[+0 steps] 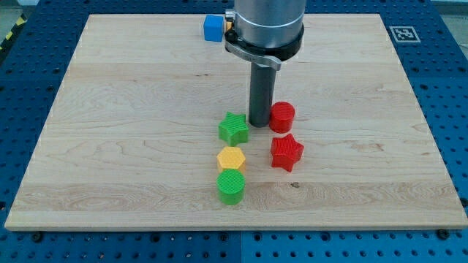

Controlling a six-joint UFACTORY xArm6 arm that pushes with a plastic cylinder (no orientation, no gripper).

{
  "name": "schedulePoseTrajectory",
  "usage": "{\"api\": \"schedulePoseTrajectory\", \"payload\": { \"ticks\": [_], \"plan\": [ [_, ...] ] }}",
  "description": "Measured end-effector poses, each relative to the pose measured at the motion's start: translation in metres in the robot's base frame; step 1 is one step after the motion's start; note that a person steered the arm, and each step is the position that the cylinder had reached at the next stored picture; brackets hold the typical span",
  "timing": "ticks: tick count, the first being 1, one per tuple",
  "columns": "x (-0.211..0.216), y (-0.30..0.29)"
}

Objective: Move the red star slightly right

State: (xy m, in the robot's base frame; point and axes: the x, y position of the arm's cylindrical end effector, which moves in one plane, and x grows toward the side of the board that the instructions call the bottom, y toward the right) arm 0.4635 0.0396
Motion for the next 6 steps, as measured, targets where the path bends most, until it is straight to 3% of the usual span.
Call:
{"api": "schedulePoseTrajectory", "payload": {
  "ticks": [3,6],
  "plan": [
    [0.0,0.051],
    [0.001,-0.01]
  ]
}}
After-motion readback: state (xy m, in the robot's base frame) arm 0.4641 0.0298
